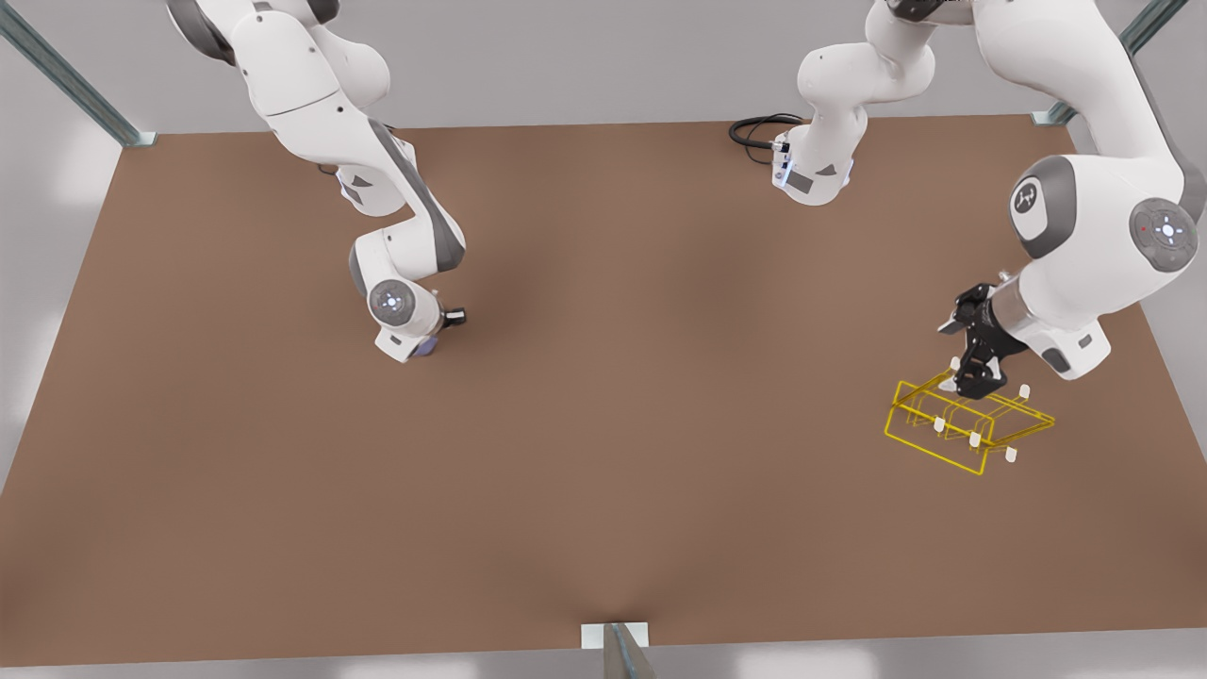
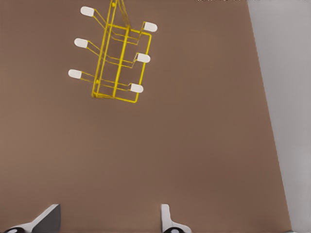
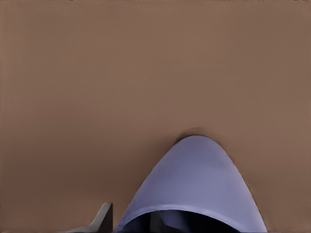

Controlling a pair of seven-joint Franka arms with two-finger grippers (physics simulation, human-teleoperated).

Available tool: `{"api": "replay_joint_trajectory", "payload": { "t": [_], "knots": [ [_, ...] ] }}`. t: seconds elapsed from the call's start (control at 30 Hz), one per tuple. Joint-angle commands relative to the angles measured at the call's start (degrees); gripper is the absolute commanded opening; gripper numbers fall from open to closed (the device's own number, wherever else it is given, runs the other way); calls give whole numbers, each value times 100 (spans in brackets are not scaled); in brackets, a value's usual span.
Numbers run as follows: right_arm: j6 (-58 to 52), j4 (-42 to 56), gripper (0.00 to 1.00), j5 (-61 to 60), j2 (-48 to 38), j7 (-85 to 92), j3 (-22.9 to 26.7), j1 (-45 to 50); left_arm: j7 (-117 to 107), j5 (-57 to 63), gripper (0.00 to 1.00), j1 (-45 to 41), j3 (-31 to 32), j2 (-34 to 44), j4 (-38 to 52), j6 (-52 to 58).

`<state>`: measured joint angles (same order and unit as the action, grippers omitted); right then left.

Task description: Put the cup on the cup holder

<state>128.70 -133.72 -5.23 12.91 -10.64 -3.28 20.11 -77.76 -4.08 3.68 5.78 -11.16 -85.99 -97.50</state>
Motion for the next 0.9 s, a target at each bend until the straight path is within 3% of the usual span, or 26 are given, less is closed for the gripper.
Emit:
{"api": "replay_joint_trajectory", "payload": {
  "t": [0.0,0.23,0.33,0.43,0.53,0.67,0.77,0.87],
  "knots": [
    [32,-14,21,128,-8,308,47,-25,-714,13,100,1,2,-26,56,3],
    [-266,109,21,154,-175,528,161,10,-714,21,100,1,2,-97,135,12],
    [-1383,891,21,146,-333,484,82,36,-705,13,100,1,2,-88,126,12],
    [-1436,1365,21,-311,-333,440,-296,36,-714,13,100,1,2,-88,143,12],
    [-1410,1946,21,-329,-210,511,-305,440,-723,48,100,-8,98,-88,152,20],
    [-1094,2552,21,-1084,308,458,-305,994,-793,30,100,-8,142,-88,152,12],
    [-294,3633,21,-2534,1274,458,-287,1530,-802,21,100,-8,142,-105,152,12],
    [181,4644,21,-3228,2022,475,-234,1627,-802,4,100,-8,151,-105,152,11]
  ]
}}
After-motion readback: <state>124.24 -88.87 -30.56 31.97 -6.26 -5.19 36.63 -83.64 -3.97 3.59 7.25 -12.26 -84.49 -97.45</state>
